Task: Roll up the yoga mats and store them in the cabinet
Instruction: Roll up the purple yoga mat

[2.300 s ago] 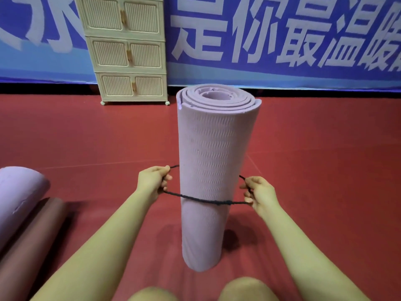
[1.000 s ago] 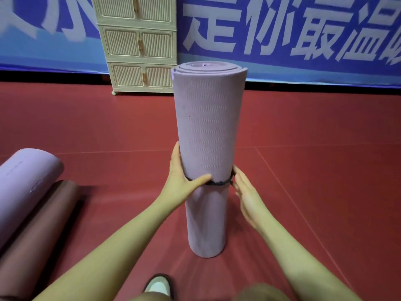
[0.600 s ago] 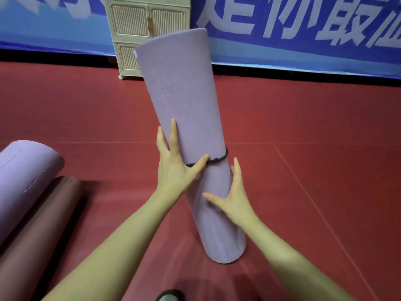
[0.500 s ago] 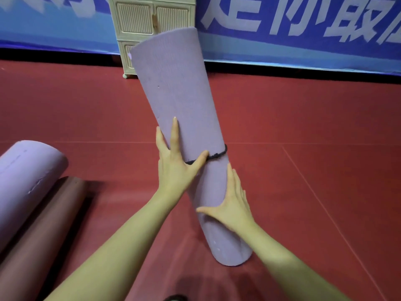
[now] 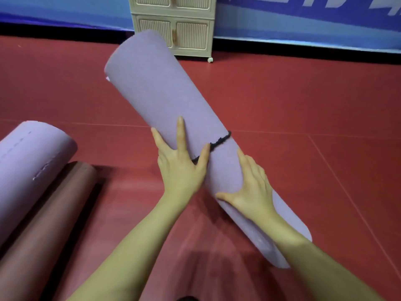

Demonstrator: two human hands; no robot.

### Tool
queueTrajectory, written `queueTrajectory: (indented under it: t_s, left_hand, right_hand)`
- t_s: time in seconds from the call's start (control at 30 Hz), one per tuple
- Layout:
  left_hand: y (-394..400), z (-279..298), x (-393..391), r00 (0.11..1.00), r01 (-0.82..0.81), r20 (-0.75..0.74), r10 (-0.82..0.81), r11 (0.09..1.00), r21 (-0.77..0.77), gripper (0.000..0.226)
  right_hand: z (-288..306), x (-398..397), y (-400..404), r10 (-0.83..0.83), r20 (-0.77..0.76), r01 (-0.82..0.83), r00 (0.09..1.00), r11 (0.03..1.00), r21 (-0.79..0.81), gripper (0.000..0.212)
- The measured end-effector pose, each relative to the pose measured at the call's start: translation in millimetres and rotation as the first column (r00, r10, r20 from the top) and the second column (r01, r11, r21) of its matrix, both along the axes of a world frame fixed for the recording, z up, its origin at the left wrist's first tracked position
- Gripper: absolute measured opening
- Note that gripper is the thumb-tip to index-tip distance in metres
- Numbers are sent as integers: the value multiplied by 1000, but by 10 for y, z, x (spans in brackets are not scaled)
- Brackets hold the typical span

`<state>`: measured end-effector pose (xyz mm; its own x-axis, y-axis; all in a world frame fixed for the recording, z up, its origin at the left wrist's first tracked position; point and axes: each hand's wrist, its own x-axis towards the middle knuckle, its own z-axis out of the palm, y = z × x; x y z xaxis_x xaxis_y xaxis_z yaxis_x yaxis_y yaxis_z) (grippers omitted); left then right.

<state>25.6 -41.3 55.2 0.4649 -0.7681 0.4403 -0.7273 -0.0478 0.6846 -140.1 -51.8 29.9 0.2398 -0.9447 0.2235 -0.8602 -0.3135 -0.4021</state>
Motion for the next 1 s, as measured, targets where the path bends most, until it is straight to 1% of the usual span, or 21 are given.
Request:
queueTrajectory:
  t_s: [0.07, 0.13, 0.17, 0.23, 0.27, 0.3, 0.37, 0.43, 0.5, 0.53, 0.6, 0.67, 0.73, 0.8, 0.87, 0.9, 0.93, 1.0]
  left_hand:
    - [49, -140, -115, 1000, -27, 7, 27, 1000, 11, 77]
    - [142, -314, -244, 998, -54, -9, 55, 996, 67, 75]
    - [200, -409, -299, 998, -65, -2, 65, 992, 104, 74]
    - [316, -619, -386, 995, -71, 77, 58, 980, 186, 68]
    - [371, -728, -415, 993, -69, 108, 44, 967, 245, 66]
    - [430, -839, -434, 992, -69, 124, 31, 948, 311, 65]
    - [568, -1055, -450, 987, -54, 161, -16, 903, 426, 67]
    - [689, -1280, -452, 968, 4, 208, -141, 838, 545, 70]
    - [772, -1444, -456, 926, 92, 232, -298, 774, 626, 72]
    - [791, -1496, -456, 903, 120, 251, -350, 764, 634, 70]
    - [790, -1540, -456, 871, 132, 286, -401, 749, 649, 67]
    - [747, -1506, -458, 854, 152, 299, -427, 753, 640, 71]
    - [700, -1489, -485, 788, 206, 366, -495, 773, 600, 79]
    - [589, -1467, -547, 656, 304, 448, -608, 756, 580, 91]
    - [452, -1392, -658, 512, 361, 467, -721, 674, 645, 108]
    - [380, -1359, -726, 459, 359, 439, -772, 613, 704, 114]
    - [307, -1351, -793, 420, 336, 408, -811, 556, 760, 117]
    - [200, -1349, -915, 356, 290, 409, -840, 516, 806, 122]
  right_hand:
    - [-7, -153, 22, 18, -95, -19, 995, 1000, -7, 121]
    - [-54, -308, 67, 36, -194, -35, 980, 999, 8, 120]
    - [-118, -386, 92, 34, -232, -38, 972, 999, -14, 120]
    - [-267, -512, 154, 44, -291, -62, 956, 997, -54, 120]
    - [-339, -562, 186, 65, -325, -78, 944, 996, -29, 119]
    - [-405, -604, 212, 95, -363, -89, 927, 996, 31, 116]
    - [-541, -672, 265, 180, -452, -103, 874, 977, 189, 112]
    - [-720, -751, 312, 257, -522, -115, 814, 950, 289, 111]
    - [-885, -822, 363, 296, -525, -107, 798, 927, 360, 111]
    - [-931, -852, 380, 298, -508, -96, 809, 918, 385, 111]
    - [-975, -888, 372, 297, -479, -98, 826, 913, 396, 112]
    - [-983, -915, 358, 313, -469, -109, 826, 905, 412, 113]
    - [-1001, -974, 383, 287, -450, -85, 846, 905, 416, 114]
    - [-1036, -1106, 449, 211, -461, -17, 862, 920, 390, 116]
    - [-1063, -1262, 512, 161, -485, 26, 859, 934, 356, 123]
    - [-1072, -1310, 537, 158, -508, 40, 846, 933, 357, 128]
    - [-1095, -1345, 553, 157, -531, 50, 833, 933, 355, 134]
    - [-1188, -1394, 548, 125, -544, 58, 830, 950, 306, 141]
